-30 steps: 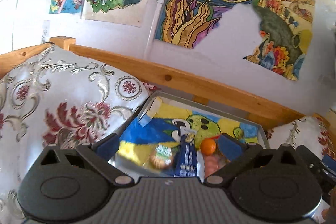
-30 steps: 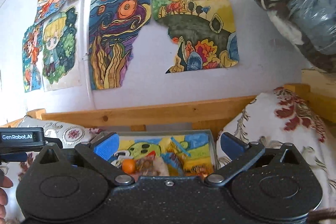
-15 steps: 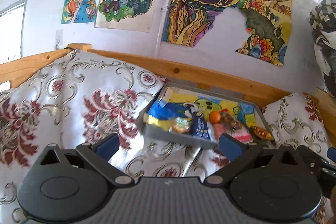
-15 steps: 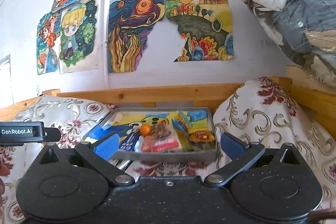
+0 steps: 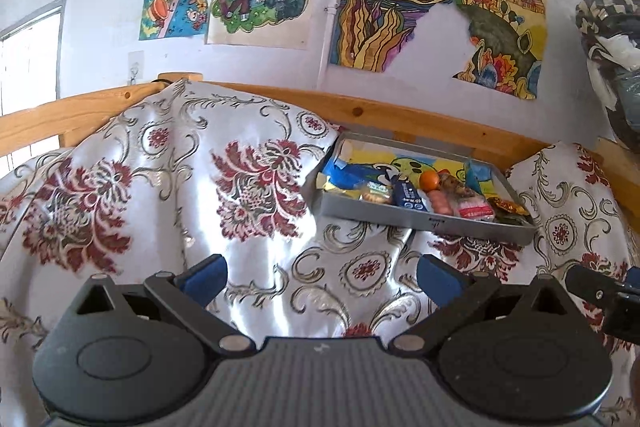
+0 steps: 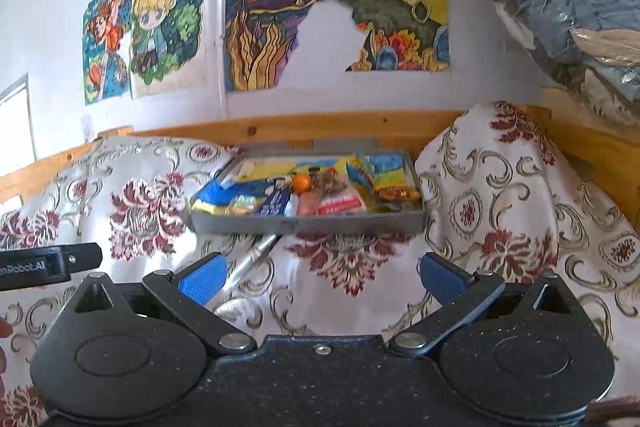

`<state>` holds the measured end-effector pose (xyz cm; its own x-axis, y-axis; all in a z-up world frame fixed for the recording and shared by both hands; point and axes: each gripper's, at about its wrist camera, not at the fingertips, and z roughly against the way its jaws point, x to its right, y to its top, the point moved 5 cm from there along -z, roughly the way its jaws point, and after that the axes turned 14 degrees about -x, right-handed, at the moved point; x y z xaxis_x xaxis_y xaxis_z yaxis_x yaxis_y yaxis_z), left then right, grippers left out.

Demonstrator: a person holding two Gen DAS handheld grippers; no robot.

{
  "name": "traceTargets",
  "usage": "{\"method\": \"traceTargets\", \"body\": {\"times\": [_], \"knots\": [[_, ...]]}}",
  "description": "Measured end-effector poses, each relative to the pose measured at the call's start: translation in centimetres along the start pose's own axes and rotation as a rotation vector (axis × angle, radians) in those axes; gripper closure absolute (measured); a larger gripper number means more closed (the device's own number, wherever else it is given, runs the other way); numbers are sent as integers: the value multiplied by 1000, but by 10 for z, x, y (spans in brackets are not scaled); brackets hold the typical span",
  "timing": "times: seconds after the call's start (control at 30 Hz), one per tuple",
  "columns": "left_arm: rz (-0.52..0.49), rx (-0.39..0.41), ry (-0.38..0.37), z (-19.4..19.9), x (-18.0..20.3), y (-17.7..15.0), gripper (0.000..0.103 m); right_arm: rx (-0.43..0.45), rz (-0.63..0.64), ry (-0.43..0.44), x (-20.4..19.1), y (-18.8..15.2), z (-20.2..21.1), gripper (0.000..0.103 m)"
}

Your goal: Organize snacks

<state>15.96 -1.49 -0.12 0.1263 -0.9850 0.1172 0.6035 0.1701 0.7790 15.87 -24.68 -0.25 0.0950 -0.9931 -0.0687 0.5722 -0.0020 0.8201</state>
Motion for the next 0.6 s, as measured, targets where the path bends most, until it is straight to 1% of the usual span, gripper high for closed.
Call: {"method": "traceTargets", "body": {"times": [0.27, 0.6], "knots": [[19, -3, 1, 9, -14, -14, 0, -18, 27, -26, -8, -12, 5, 1], [32, -4, 1, 8, -19, -16, 0, -34, 40, -30, -11, -13, 3, 1]]}}
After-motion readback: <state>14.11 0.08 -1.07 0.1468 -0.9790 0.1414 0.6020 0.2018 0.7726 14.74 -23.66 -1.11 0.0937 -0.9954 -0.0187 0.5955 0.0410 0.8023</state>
